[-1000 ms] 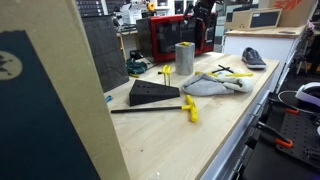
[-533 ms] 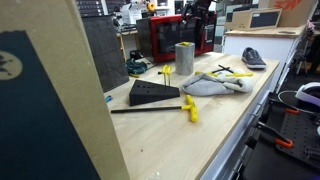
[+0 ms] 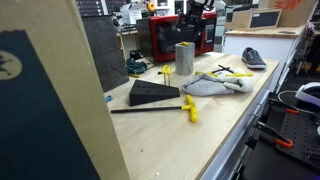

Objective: Put the thing into the cylinder then on the stand

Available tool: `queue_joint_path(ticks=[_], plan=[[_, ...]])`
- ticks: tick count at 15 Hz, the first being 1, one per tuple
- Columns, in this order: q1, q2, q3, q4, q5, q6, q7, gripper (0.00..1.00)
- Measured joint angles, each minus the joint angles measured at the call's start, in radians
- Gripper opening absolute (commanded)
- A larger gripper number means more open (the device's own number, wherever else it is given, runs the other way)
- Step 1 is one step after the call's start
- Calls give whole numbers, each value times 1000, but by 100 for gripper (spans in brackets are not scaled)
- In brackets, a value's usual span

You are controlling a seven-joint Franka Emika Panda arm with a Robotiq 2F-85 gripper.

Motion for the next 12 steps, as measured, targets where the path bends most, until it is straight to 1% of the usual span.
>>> queue_joint_path(ticks=[6,7,8,12], plan=[[0,60,0,70,5,-48,1,100],[0,68,0,79,9,-67,1,75],[0,74,0,87,11,-86,1,74],[0,94,1,106,17,-114,2,42]])
